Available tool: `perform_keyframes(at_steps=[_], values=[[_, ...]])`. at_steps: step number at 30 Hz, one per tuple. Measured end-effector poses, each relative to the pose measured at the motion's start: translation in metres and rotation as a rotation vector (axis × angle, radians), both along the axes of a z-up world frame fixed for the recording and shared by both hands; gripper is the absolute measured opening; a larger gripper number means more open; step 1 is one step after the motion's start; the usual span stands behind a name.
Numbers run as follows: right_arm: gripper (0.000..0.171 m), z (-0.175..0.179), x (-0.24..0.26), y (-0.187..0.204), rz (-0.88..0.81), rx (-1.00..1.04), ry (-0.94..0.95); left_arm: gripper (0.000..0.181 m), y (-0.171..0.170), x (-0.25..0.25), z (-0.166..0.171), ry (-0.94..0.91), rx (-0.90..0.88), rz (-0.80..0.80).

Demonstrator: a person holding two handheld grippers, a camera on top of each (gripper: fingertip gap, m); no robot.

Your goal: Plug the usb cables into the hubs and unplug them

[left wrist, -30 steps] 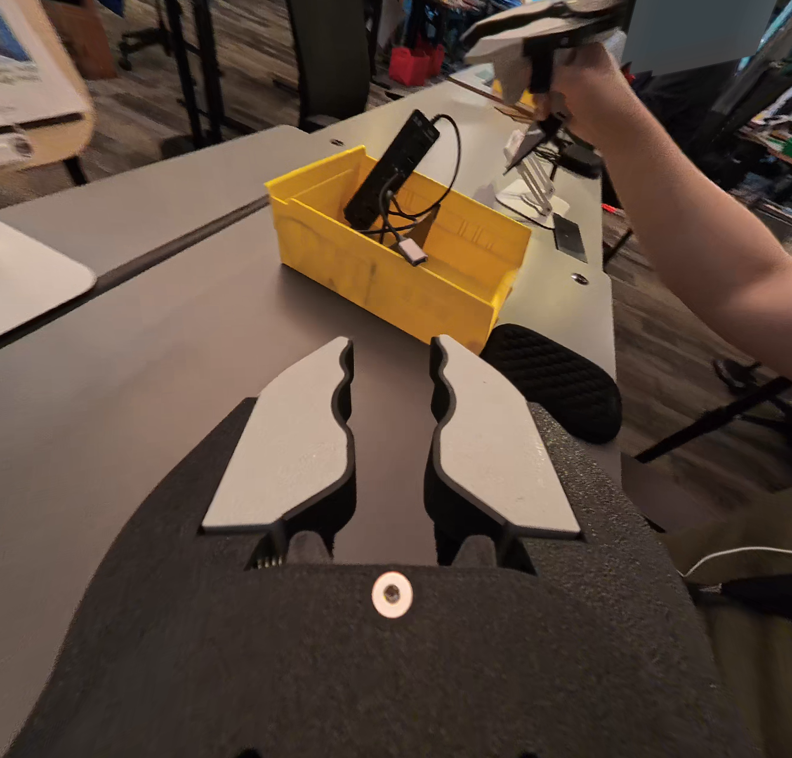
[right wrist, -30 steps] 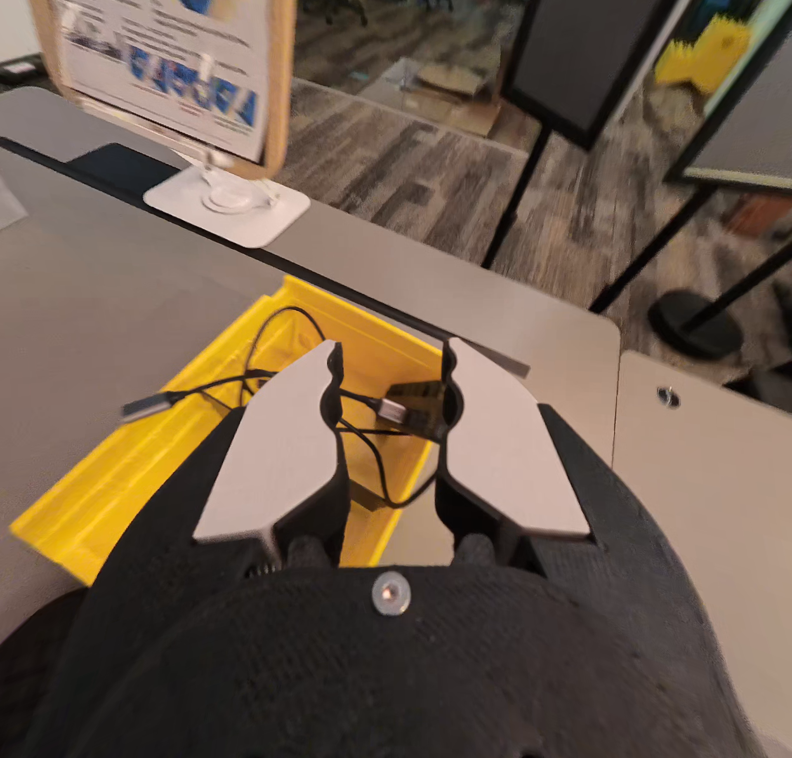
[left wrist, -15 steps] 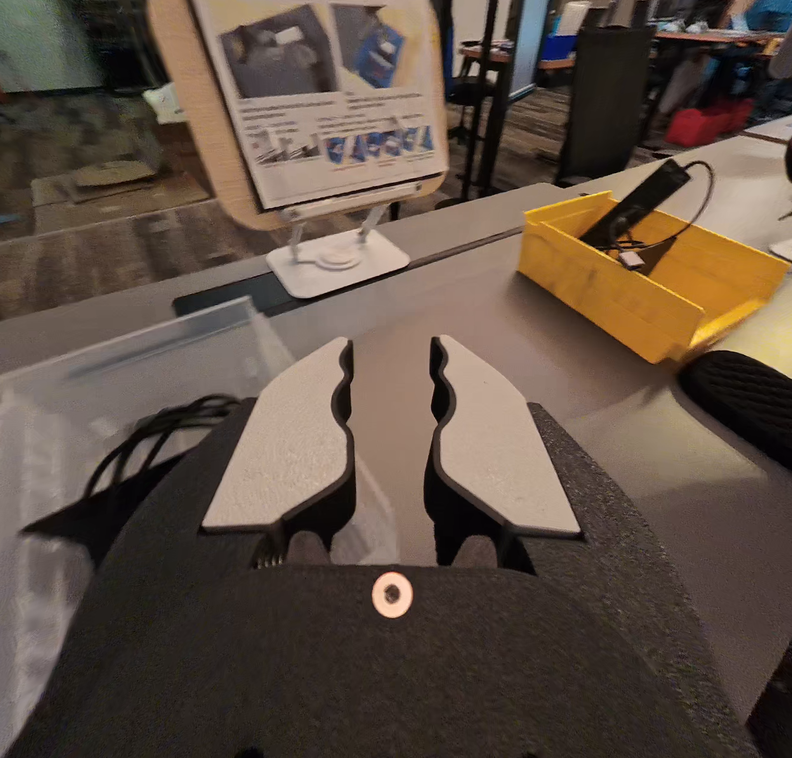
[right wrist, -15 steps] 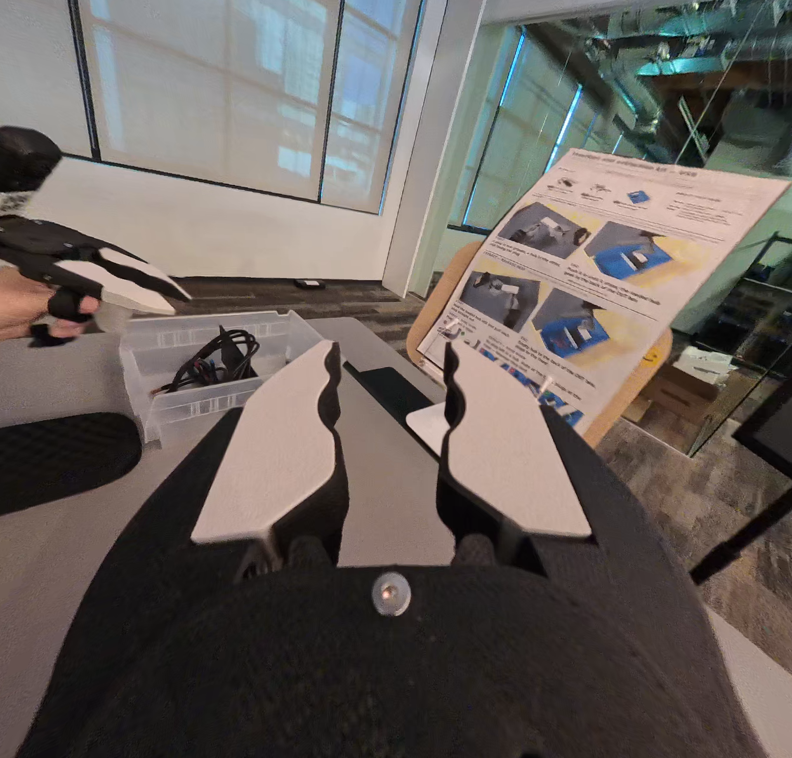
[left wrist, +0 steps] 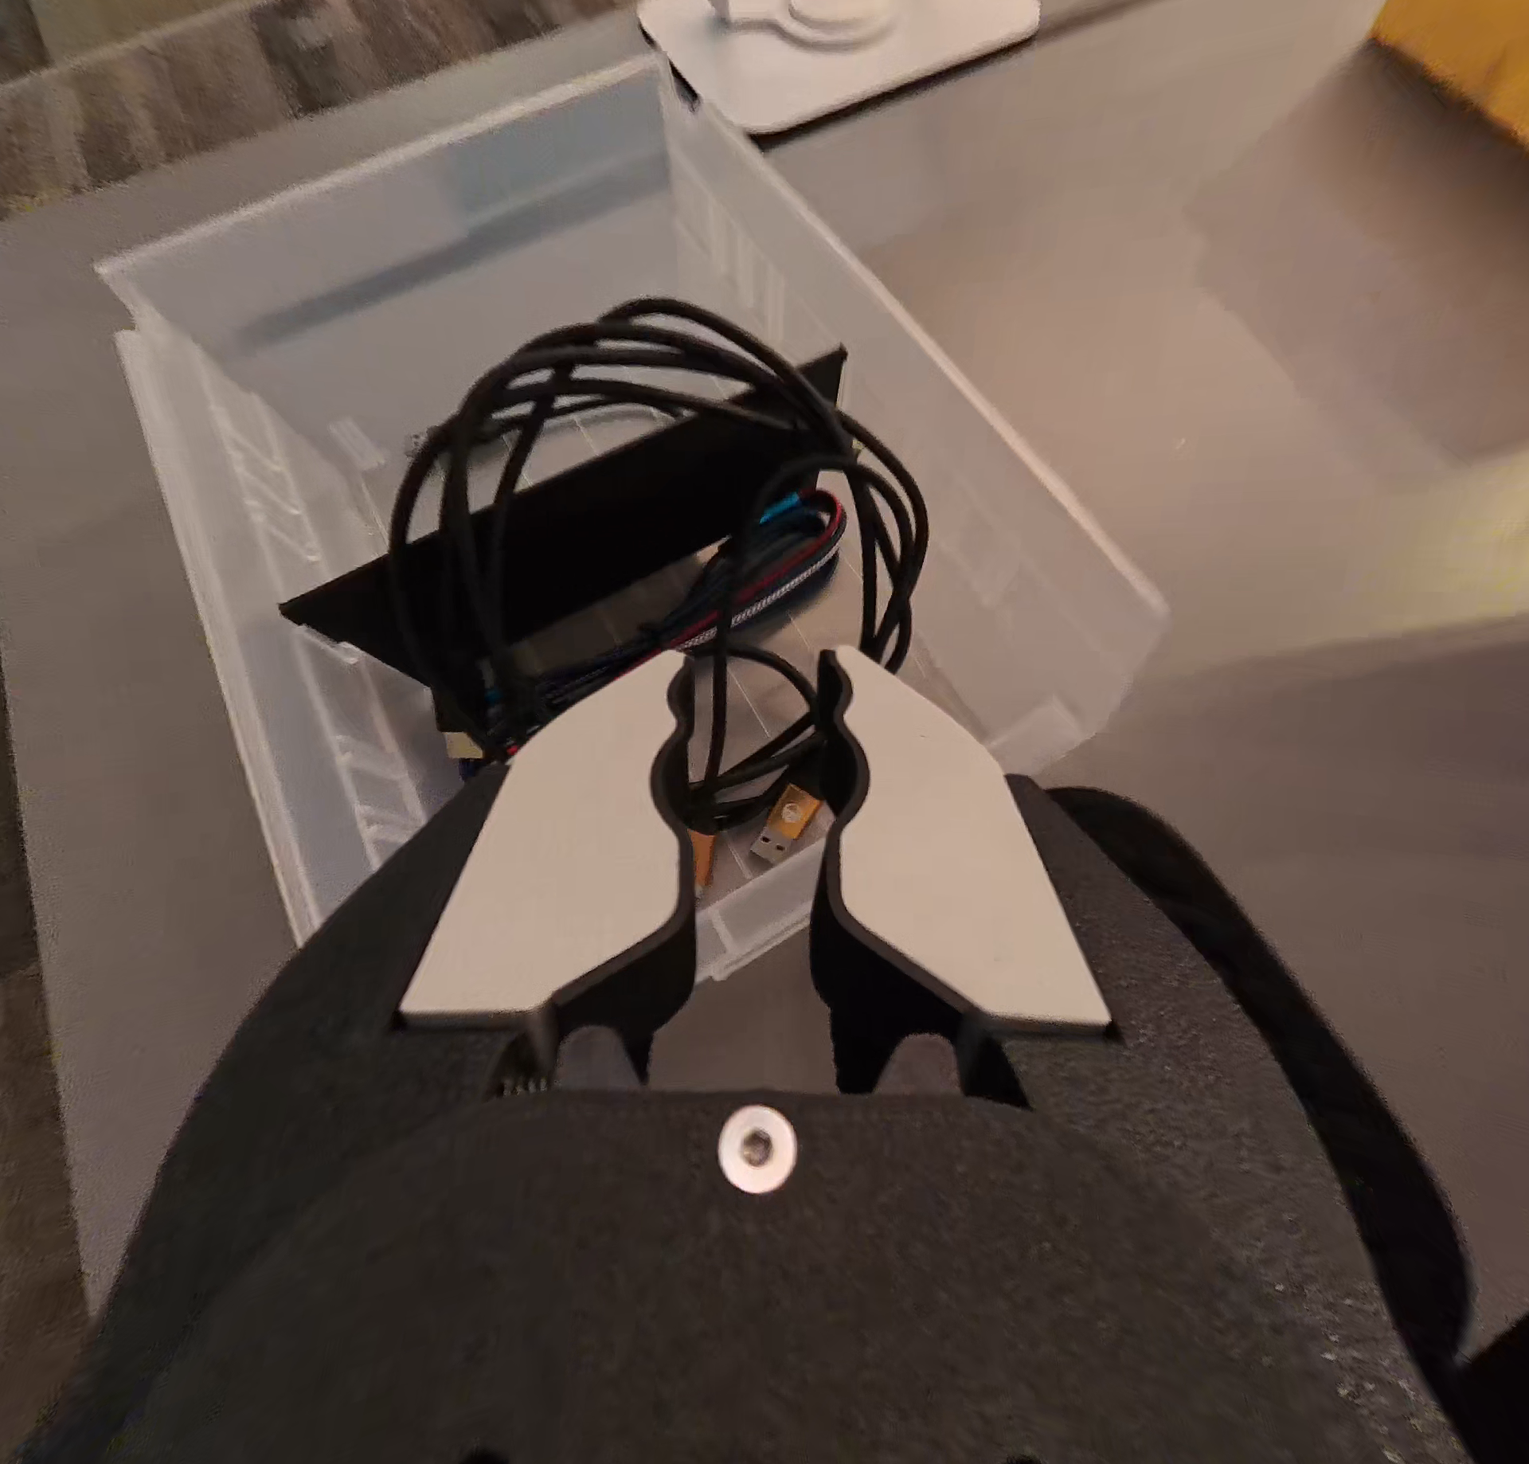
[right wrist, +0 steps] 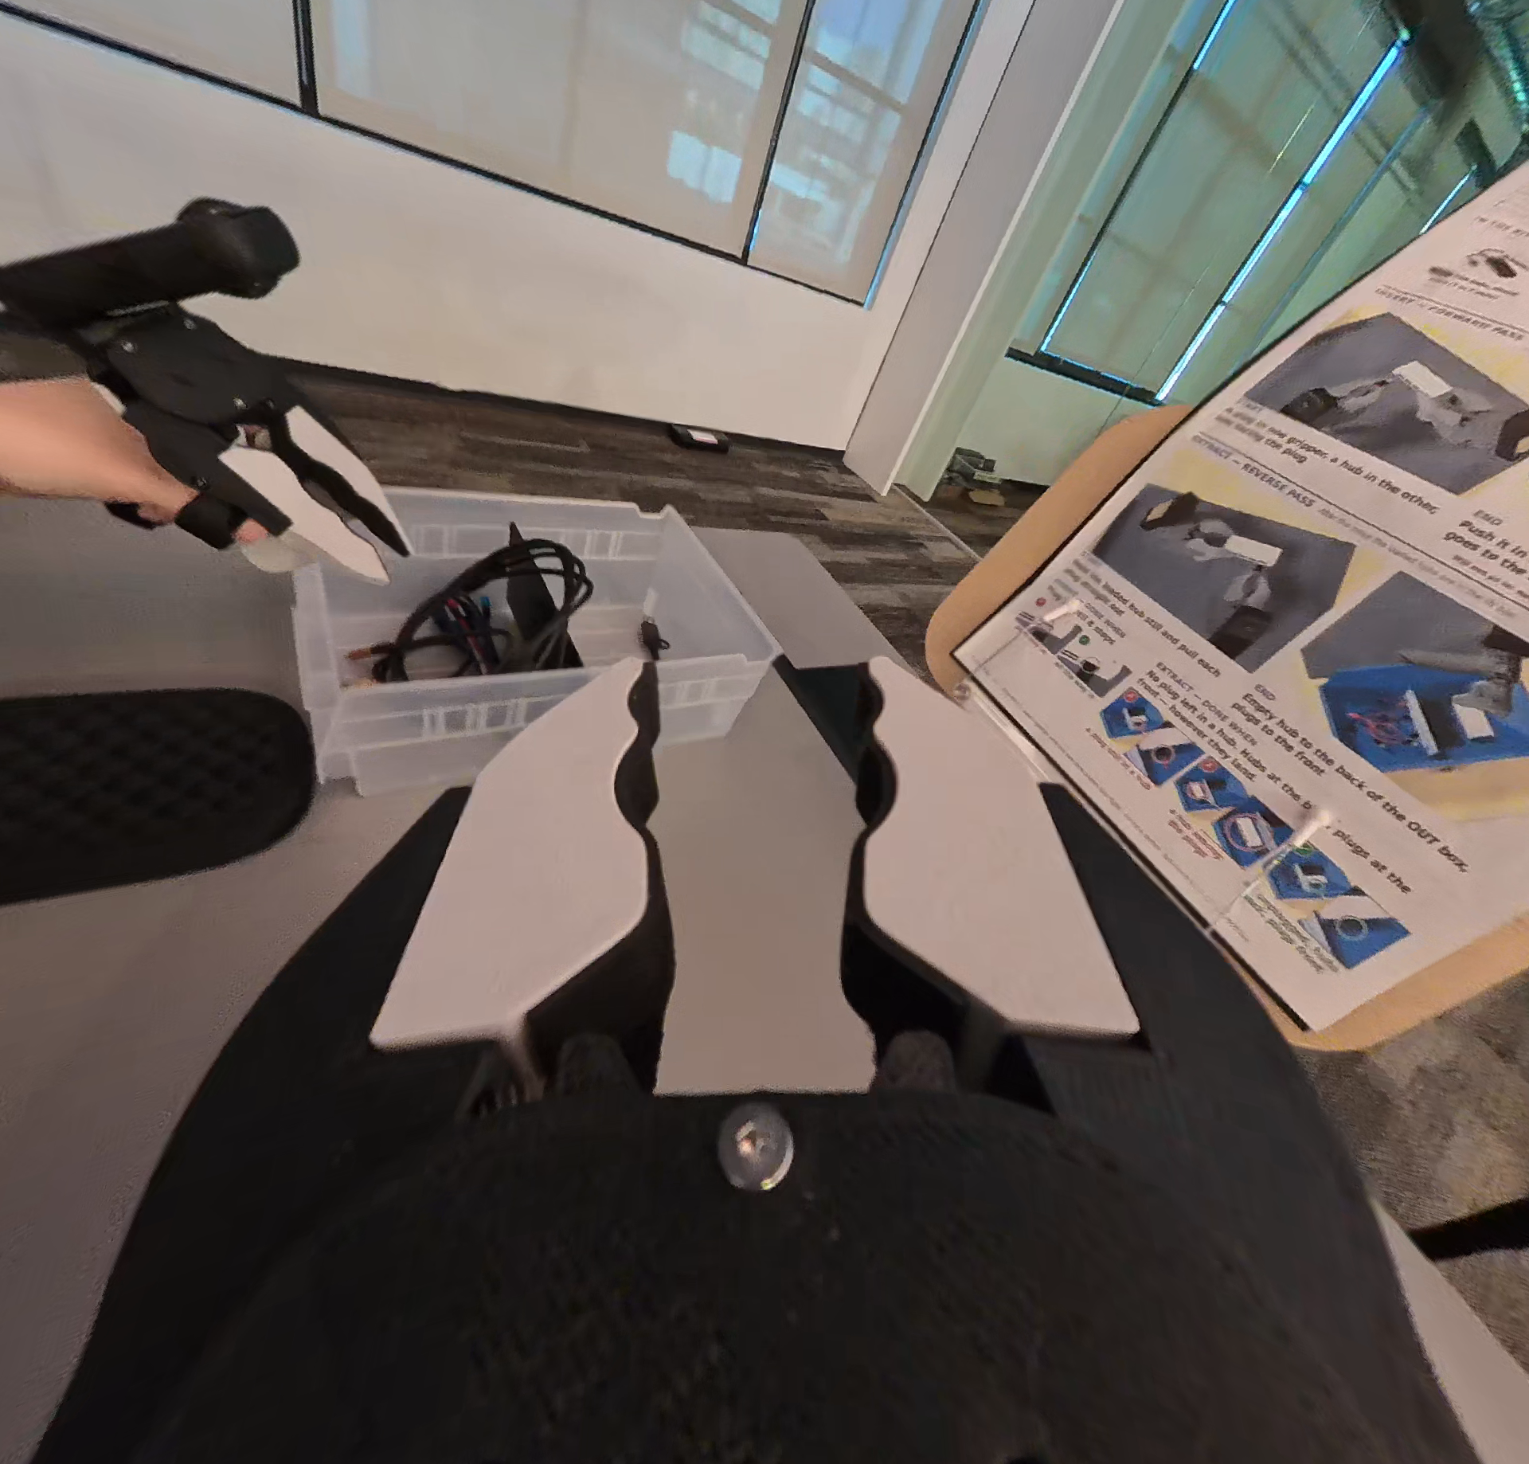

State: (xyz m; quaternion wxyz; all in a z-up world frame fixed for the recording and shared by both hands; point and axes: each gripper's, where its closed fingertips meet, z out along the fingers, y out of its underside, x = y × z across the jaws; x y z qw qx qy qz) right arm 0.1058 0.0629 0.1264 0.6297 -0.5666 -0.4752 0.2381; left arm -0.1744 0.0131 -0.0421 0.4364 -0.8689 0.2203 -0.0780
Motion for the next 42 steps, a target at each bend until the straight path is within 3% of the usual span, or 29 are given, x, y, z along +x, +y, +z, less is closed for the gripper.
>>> perform_keyframes(at_steps=[3, 11, 13, 14, 20, 25, 31, 35, 42], values=[[0.046, -0.016, 0.005, 0.009, -0.03, 0.005, -0.059, 0.027, 0.015, -0.001, -0.02, 0.146, -0.003, -0.047], [0.045, -0.024, 0.011, 0.008, -0.034, -0.013, -0.069, 0.026, 0.05, 0.024, -0.051, 0.168, -0.149, -0.202], [0.045, -0.025, 0.015, 0.009, -0.036, -0.018, -0.074, 0.004, 0.054, 0.031, -0.047, 0.135, -0.14, -0.22], [0.045, -0.025, 0.016, 0.009, -0.033, -0.023, -0.07, 0.004, 0.053, 0.035, -0.043, 0.092, -0.148, -0.227], [0.044, -0.024, 0.022, 0.013, -0.033, -0.032, -0.056, 0.003, 0.044, 0.038, -0.003, 0.017, -0.085, -0.235], [0.043, -0.024, 0.028, 0.018, -0.046, -0.046, -0.043, 0.003, 0.032, 0.042, 0.062, -0.037, 0.044, -0.227], [0.043, -0.014, 0.042, 0.019, -0.076, -0.03, -0.035, 0.003, 0.017, 0.089, 0.123, -0.096, 0.063, -0.253], [0.043, -0.006, 0.061, 0.016, -0.115, -0.029, -0.055, 0.003, 0.016, 0.157, 0.093, -0.041, -0.149, -0.338], [0.042, 0.017, 0.106, 0.005, -0.146, -0.047, 0.008, 0.003, 0.046, 0.266, -0.012, -0.078, -0.34, -0.44]])
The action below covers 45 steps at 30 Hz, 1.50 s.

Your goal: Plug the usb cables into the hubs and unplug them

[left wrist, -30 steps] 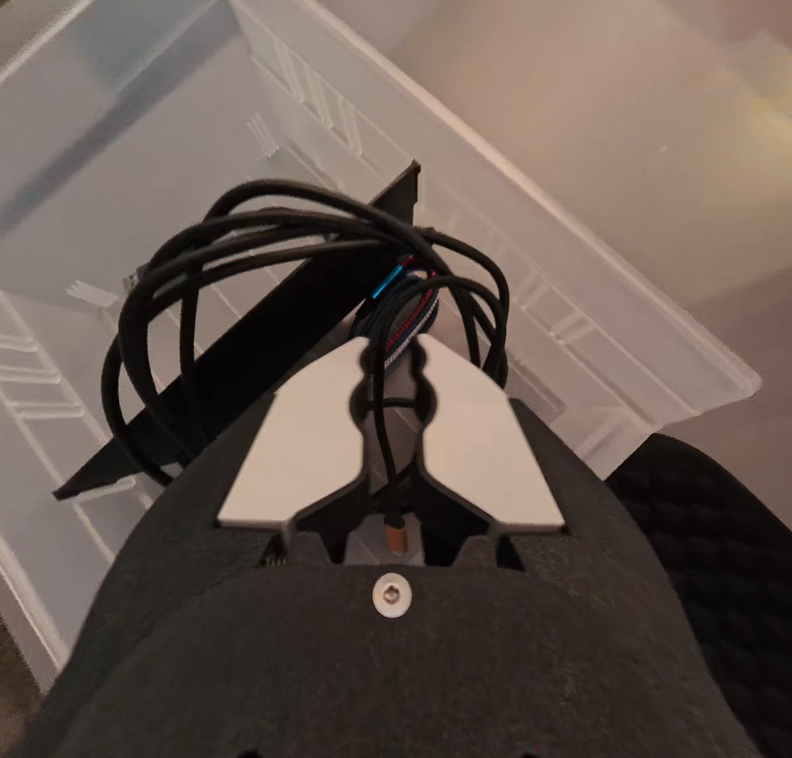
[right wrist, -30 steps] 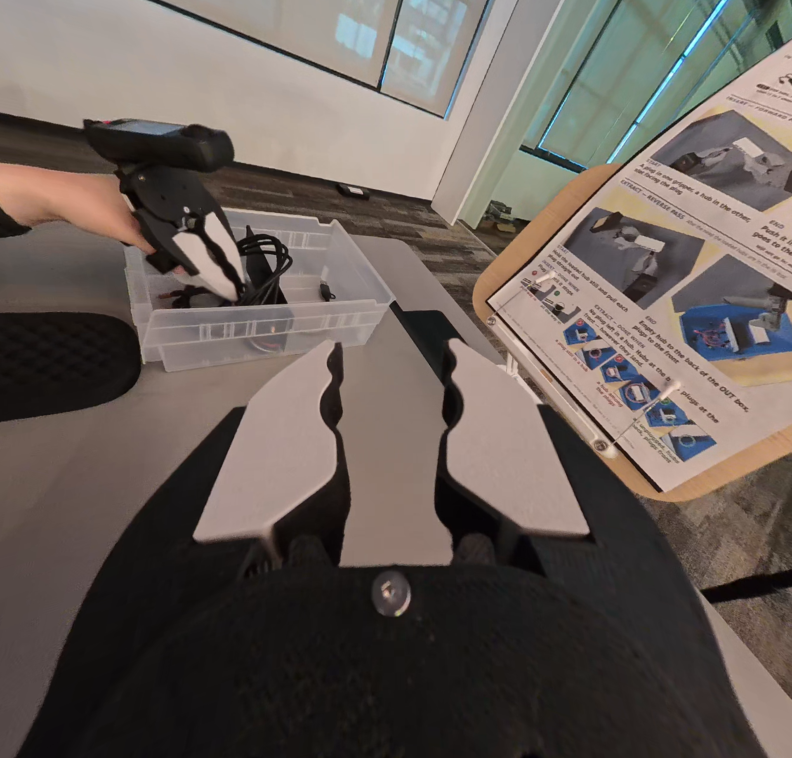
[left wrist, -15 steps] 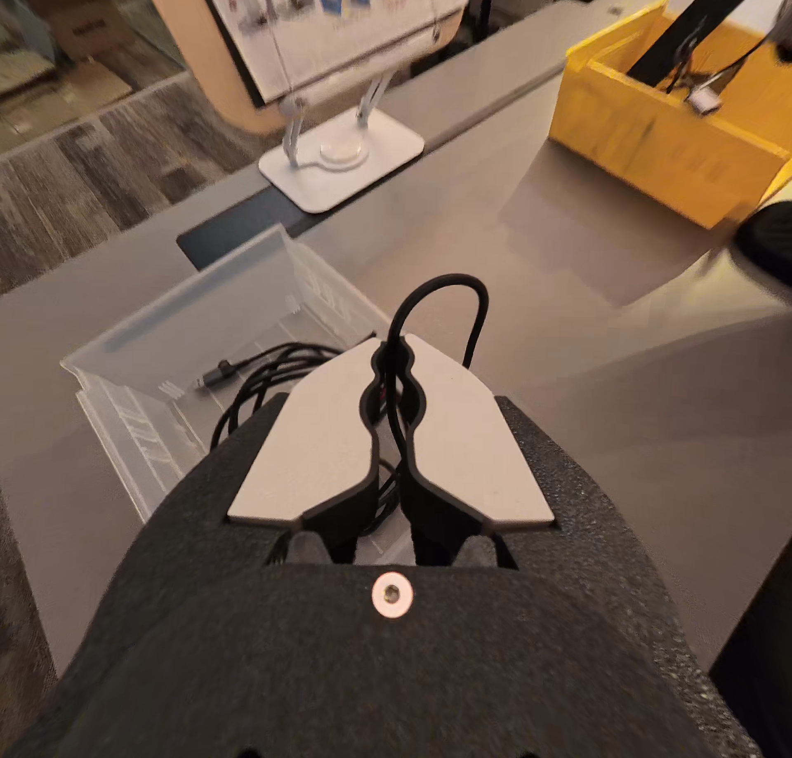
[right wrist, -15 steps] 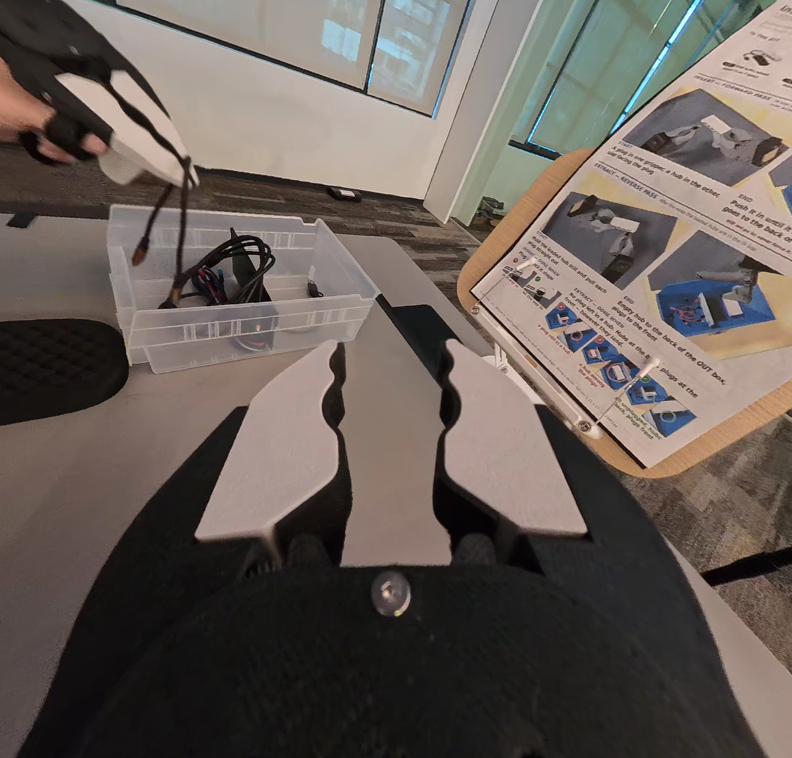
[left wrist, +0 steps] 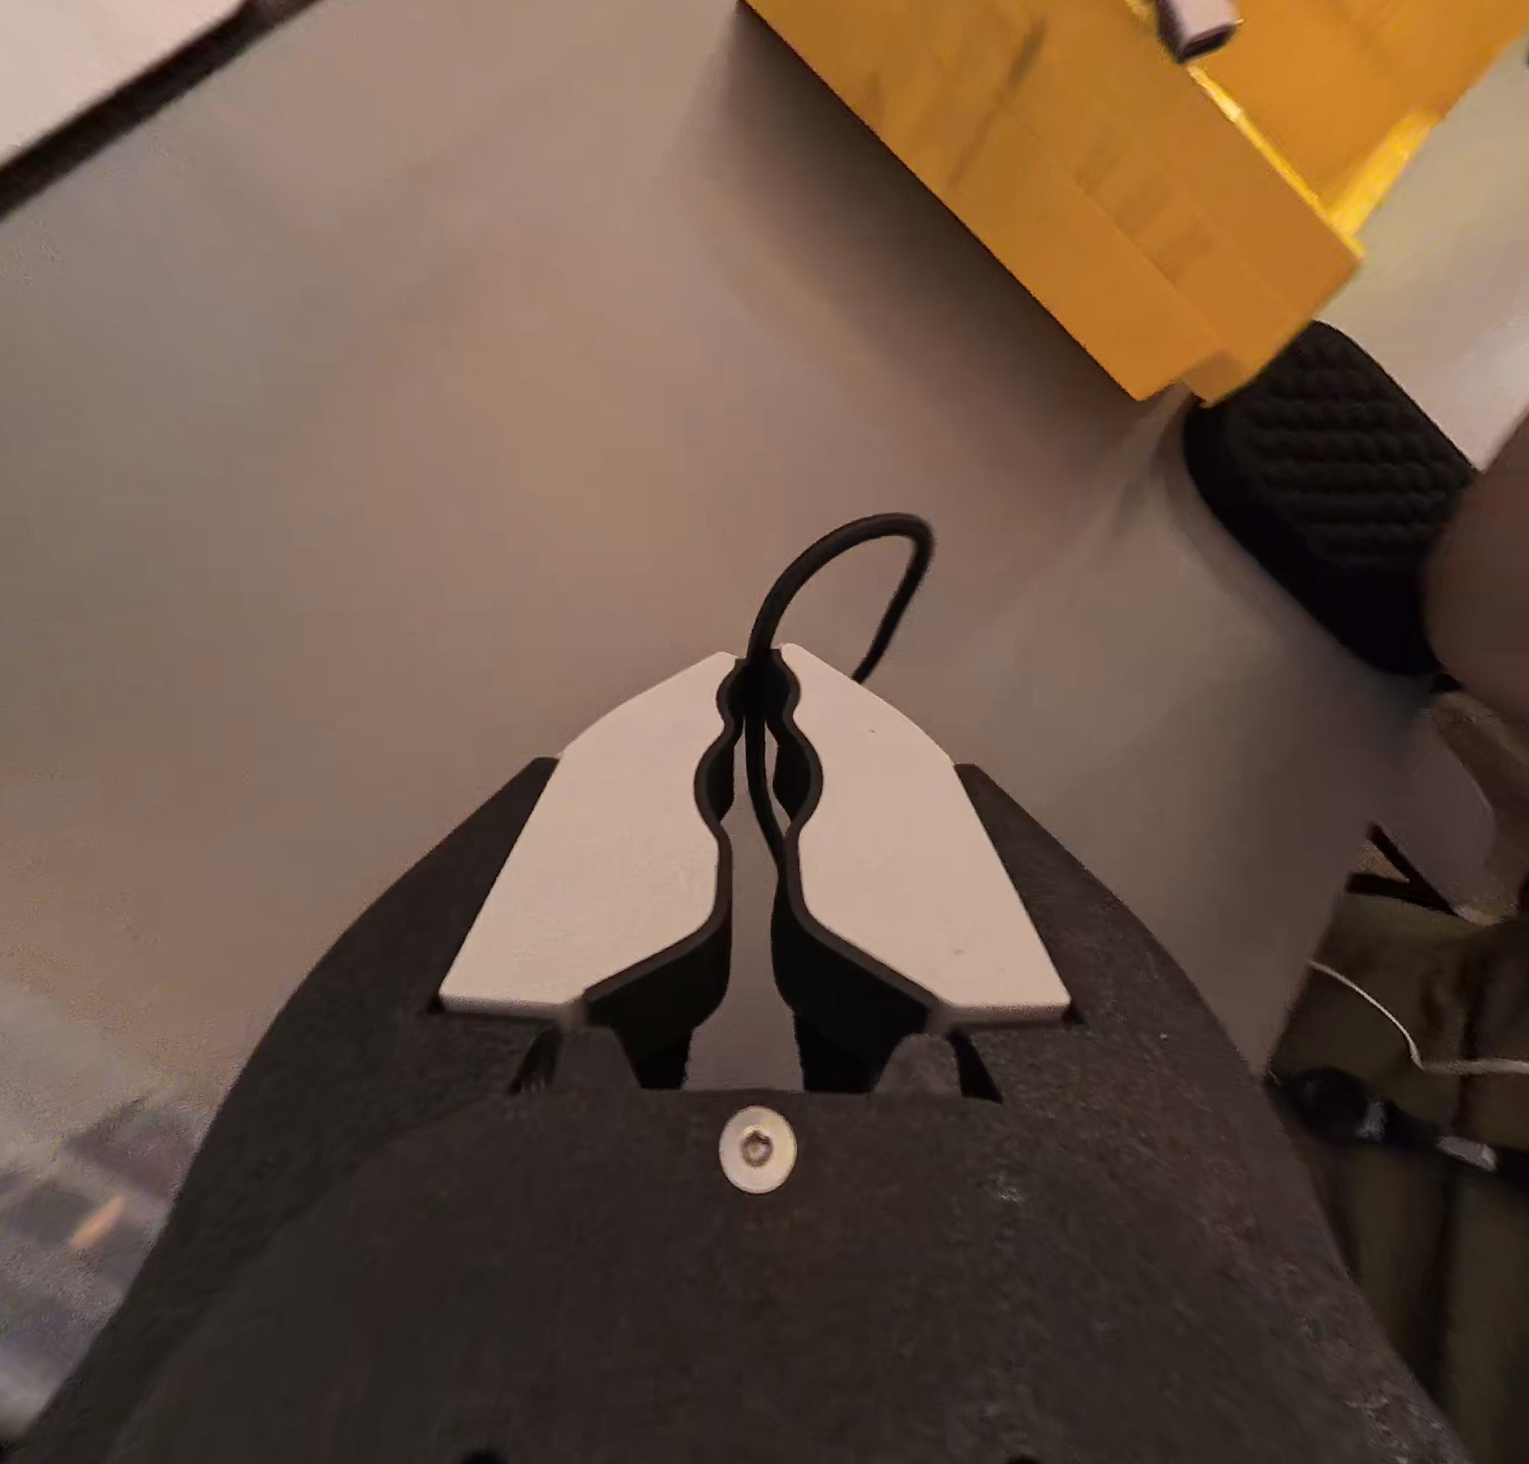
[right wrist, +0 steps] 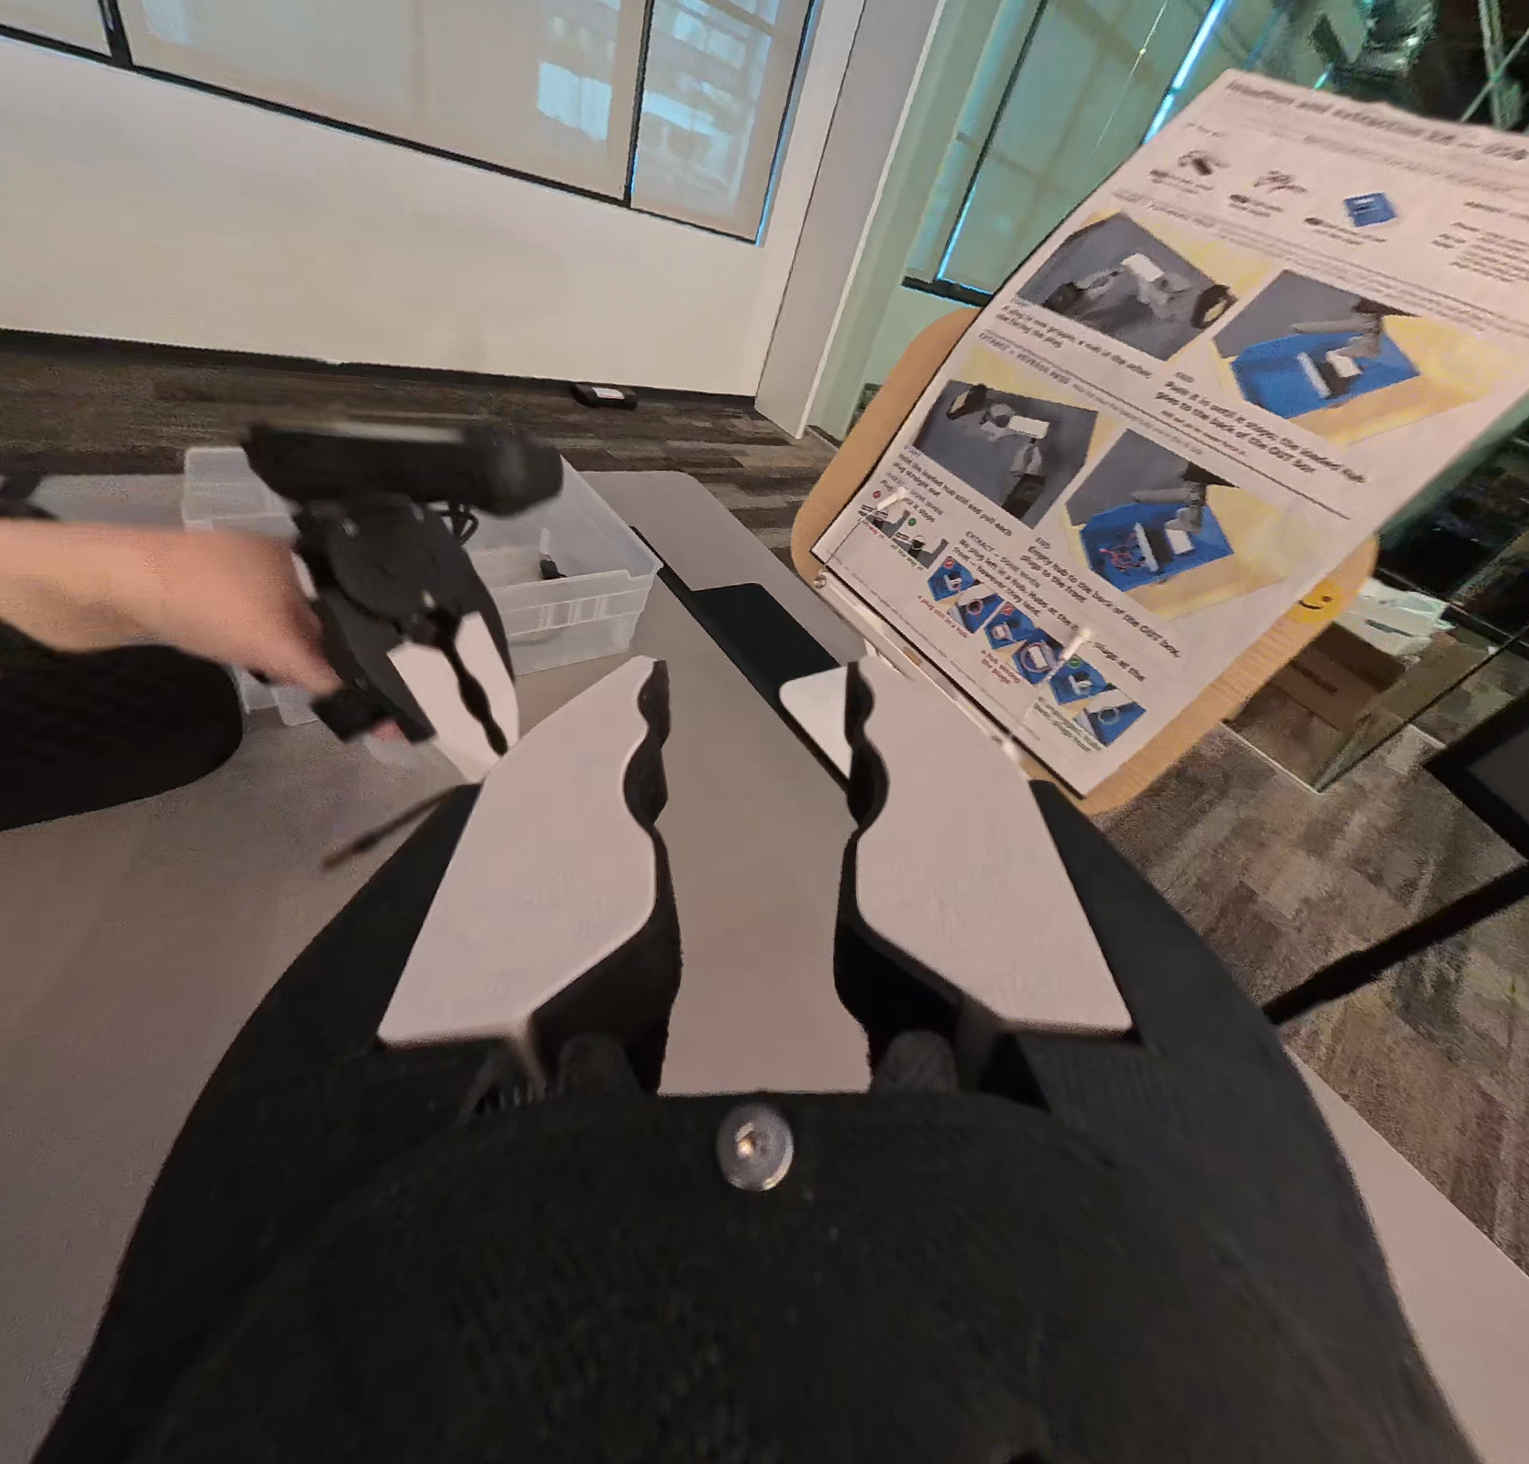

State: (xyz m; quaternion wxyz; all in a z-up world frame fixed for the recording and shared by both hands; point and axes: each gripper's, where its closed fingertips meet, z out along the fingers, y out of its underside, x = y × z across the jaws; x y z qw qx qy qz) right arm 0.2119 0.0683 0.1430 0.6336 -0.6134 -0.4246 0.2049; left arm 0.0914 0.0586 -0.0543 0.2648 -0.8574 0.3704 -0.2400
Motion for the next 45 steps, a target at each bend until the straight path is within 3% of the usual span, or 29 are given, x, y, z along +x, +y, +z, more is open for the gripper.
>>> perform_keyframes(at_steps=[7, 11, 15, 17, 20, 24, 27, 31, 34, 39, 45], values=[[0.04, 0.005, 0.033, 0.001, -0.037, -0.025, 0.026, 0.003, 0.028, 0.044, -0.07, 0.056, -0.085, -0.016], [0.04, -0.004, 0.037, 0.013, -0.056, -0.055, 0.016, 0.003, 0.036, 0.06, -0.09, 0.041, -0.128, -0.029], [0.041, -0.011, 0.038, 0.021, -0.072, -0.068, -0.001, 0.036, 0.04, 0.067, -0.088, 0.007, -0.123, -0.036], [0.04, -0.011, 0.04, 0.024, -0.076, -0.062, 0.012, 0.035, 0.046, 0.06, -0.067, -0.024, -0.06, -0.026], [0.04, -0.005, 0.044, 0.024, -0.075, -0.046, 0.046, 0.033, 0.06, 0.026, -0.006, -0.071, 0.131, -0.006], [0.04, 0.001, 0.05, 0.026, -0.069, -0.041, 0.101, 0.032, 0.083, -0.068, 0.082, 0.008, 0.497, -0.022], [0.04, 0.003, 0.052, 0.031, -0.076, -0.04, 0.139, 0.02, 0.102, -0.143, 0.108, 0.096, 0.716, -0.075], [0.04, -0.006, 0.053, 0.044, -0.11, -0.055, 0.12, 0.019, 0.13, -0.224, 0.065, 0.297, 0.634, -0.18], [0.04, -0.021, 0.055, 0.057, -0.16, -0.083, 0.069, 0.02, 0.141, -0.253, 0.022, 0.422, 0.54, -0.295], [0.04, -0.038, 0.056, 0.071, -0.184, -0.137, 0.05, 0.032, 0.143, -0.266, -0.042, 0.528, 0.327, -0.474], [0.039, -0.046, 0.049, 0.074, -0.194, -0.147, 0.005, 0.033, 0.141, -0.256, -0.077, 0.543, 0.219, -0.644]])
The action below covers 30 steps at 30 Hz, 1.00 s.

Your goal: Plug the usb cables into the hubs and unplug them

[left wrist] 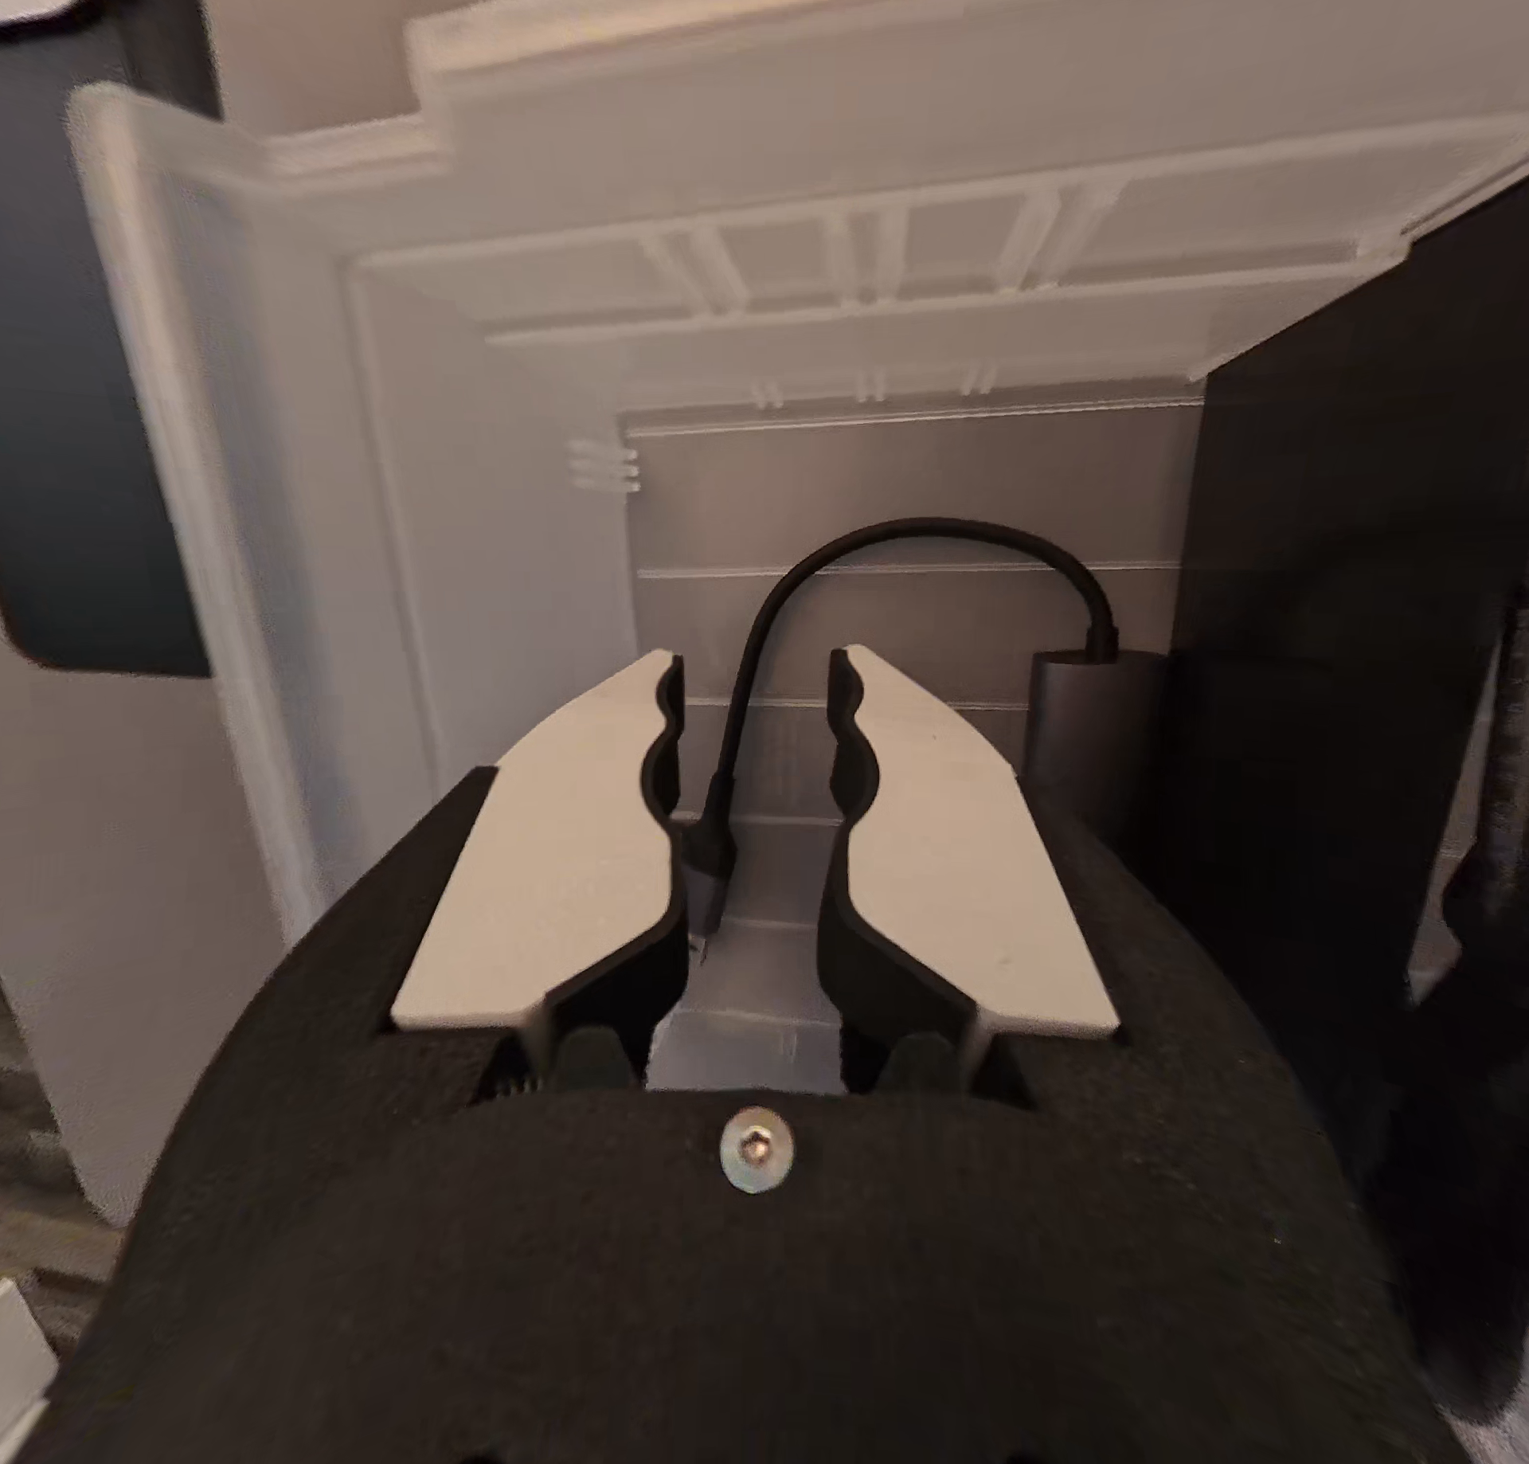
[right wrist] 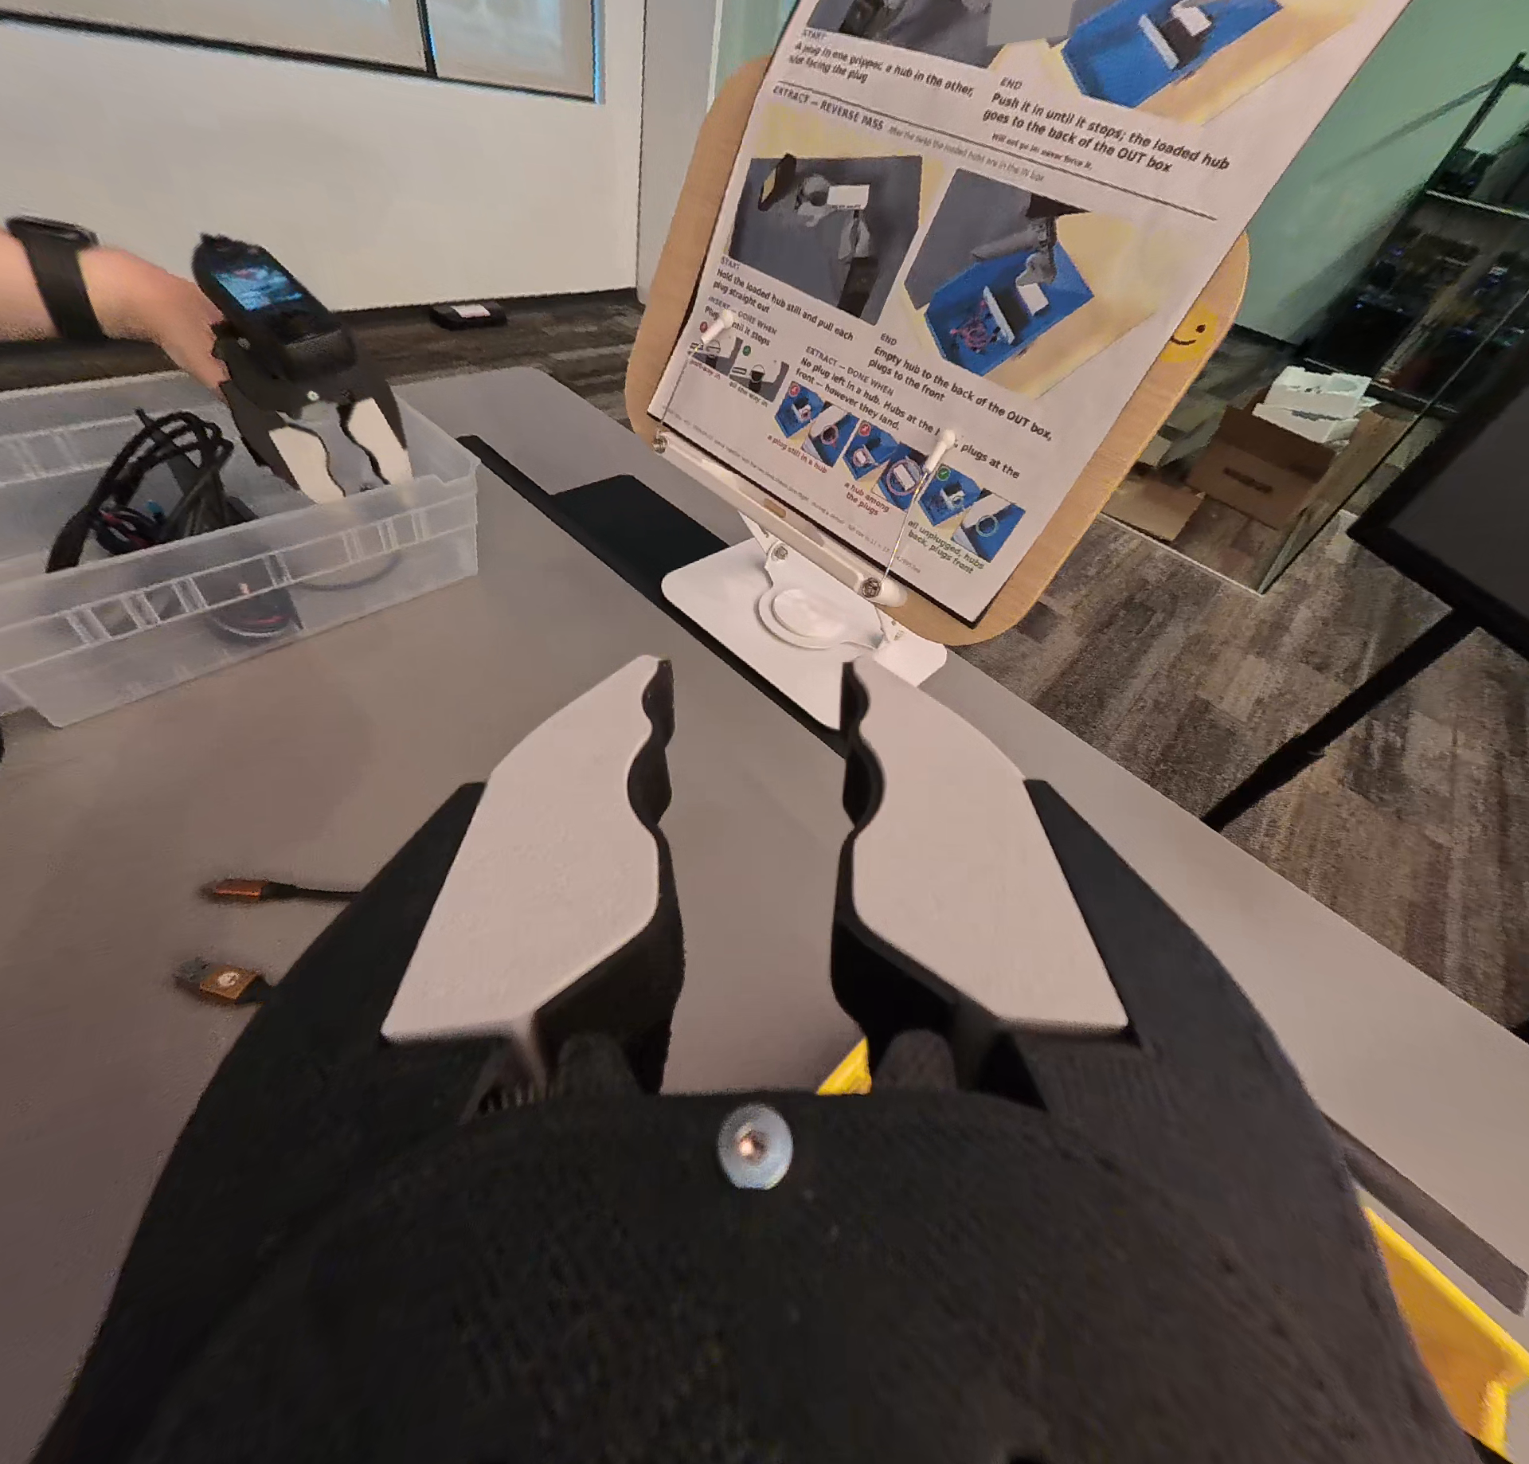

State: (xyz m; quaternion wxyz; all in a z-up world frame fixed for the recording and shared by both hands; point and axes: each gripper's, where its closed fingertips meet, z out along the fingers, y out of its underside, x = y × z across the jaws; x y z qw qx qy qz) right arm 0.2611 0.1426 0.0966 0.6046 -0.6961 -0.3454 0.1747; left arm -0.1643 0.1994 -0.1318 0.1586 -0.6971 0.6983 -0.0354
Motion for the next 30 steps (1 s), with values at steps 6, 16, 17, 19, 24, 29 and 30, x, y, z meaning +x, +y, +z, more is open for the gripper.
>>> perform_keyframes(at_steps=[6, 16, 17, 19, 24, 29, 30], values=[[0.039, 0.003, -0.009, -0.005, 0.029, 0.001, -0.002, 0.021, 0.002, 0.004, -0.019, 0.034, -0.006, -0.1], [0.039, -0.008, -0.019, -0.006, 0.055, -0.022, -0.056, 0.005, -0.001, 0.005, -0.021, 0.046, 0.002, -0.161], [0.039, -0.009, -0.019, -0.006, 0.055, -0.024, -0.06, 0.004, -0.001, 0.004, -0.021, 0.065, 0.008, -0.158], [0.039, -0.009, -0.02, -0.006, 0.057, -0.021, -0.063, 0.004, -0.002, 0.0, -0.019, 0.09, 0.035, -0.161], [0.038, -0.008, -0.021, -0.006, 0.068, -0.022, -0.045, 0.004, 0.001, -0.001, 0.015, 0.001, 0.174, -0.092], [0.038, -0.009, -0.03, -0.009, 0.095, -0.018, -0.035, 0.004, 0.001, 0.002, 0.082, -0.233, 0.395, 0.034], [0.038, -0.01, -0.033, -0.01, 0.107, -0.021, -0.036, 0.004, -0.001, 0.002, 0.097, -0.263, 0.429, 0.056]])
